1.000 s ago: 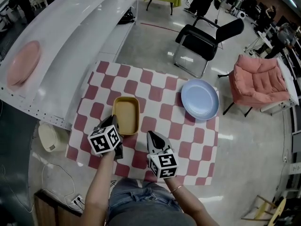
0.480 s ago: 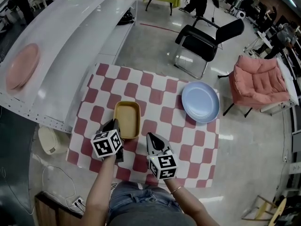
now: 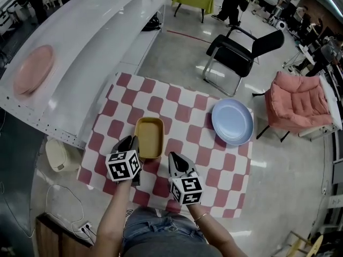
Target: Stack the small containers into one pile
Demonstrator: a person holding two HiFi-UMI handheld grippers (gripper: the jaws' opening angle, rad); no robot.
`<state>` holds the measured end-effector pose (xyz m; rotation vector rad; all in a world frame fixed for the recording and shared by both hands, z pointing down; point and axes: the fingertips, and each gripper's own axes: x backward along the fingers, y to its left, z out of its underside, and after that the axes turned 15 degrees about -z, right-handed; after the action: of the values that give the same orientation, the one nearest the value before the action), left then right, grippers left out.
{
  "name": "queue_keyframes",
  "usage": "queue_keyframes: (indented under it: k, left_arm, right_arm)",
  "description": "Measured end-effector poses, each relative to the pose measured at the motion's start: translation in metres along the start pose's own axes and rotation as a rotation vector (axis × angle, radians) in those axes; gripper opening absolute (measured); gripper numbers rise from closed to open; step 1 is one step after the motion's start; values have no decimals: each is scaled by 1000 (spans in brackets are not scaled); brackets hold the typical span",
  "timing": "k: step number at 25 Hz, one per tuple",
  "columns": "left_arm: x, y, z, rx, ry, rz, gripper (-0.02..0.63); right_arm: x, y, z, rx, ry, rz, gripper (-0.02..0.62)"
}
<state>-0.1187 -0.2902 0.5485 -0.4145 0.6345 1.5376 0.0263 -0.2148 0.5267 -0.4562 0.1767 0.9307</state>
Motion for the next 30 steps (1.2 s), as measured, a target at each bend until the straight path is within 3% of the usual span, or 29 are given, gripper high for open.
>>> queue_keyframes:
  k: [11,30]
  left_arm:
    - [43,13,-4,-1,-103,-13,37]
    - [128,-2,17,-33,-219,14,17]
  right_arm:
    - [6,22,-5,34,-20,-53,11]
    - [70,41,-17,85,-105,-71,9]
